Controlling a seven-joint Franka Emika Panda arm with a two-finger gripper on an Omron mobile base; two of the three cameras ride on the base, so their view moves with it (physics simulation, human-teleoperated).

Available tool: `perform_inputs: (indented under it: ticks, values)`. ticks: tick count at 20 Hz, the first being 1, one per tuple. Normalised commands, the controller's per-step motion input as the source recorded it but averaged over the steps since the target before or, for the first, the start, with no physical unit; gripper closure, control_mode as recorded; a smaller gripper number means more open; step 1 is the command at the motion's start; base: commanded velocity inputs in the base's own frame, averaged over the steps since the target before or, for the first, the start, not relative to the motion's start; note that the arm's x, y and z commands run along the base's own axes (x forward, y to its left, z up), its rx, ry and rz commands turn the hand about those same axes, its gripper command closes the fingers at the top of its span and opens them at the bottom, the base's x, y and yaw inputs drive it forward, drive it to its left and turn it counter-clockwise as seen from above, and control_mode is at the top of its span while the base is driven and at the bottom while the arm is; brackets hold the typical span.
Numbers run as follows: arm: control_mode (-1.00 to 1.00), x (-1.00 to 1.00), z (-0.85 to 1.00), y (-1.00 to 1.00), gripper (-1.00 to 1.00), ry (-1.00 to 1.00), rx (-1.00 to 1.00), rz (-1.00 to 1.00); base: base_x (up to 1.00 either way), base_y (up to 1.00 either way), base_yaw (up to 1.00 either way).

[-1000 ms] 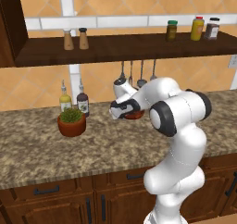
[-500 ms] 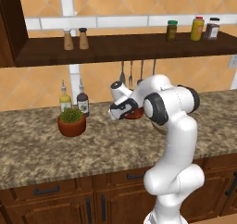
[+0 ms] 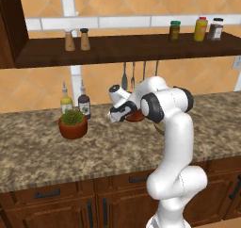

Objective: Pick up the bowls on the counter and stack them on top of one another in the open cabinet. Place the smaller bowl on top of the larger bowl.

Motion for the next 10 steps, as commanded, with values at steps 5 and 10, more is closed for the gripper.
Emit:
perform_inputs:
  ticks: [5, 10]
  values:
    - [-1.00, 0.00, -0.01, 0.00, 1.00, -0.01, 0.00, 0.00, 0.00, 0.00, 0.00]
    - [-1.00, -0.14, 0.78, 0.02, 1.00, -0.36, 0.00, 0.00, 0.00, 0.00, 0.00]
